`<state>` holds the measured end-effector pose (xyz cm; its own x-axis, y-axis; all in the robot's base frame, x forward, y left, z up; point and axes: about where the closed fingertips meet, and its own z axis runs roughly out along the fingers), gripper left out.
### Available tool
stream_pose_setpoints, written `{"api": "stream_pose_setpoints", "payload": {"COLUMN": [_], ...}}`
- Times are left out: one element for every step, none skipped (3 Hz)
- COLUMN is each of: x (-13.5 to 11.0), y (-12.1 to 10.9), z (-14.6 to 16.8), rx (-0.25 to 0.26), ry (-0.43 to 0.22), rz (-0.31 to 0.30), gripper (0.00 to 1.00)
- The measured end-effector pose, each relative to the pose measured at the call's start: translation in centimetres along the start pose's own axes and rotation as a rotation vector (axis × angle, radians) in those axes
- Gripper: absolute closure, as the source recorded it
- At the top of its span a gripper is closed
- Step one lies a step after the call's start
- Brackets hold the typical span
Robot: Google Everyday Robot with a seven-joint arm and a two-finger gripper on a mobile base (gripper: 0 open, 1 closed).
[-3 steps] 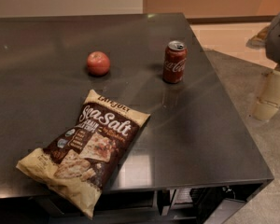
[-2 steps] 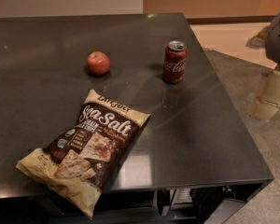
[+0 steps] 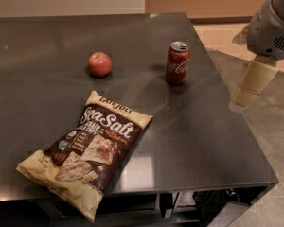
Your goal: Move coke can near apple
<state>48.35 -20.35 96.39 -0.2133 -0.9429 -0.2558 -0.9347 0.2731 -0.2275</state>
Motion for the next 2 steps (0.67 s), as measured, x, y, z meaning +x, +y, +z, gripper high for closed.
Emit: {"api": "stream_pose_setpoints", "payload": {"x": [-1.7, -3.3], "y": [-2.7, -5.4], "z": [2.3, 5.0], "rx": [0.001, 0.013], "ry": [-0.037, -0.045], "rz": [0.009, 0.014], "gripper": [0.00, 0.00]}}
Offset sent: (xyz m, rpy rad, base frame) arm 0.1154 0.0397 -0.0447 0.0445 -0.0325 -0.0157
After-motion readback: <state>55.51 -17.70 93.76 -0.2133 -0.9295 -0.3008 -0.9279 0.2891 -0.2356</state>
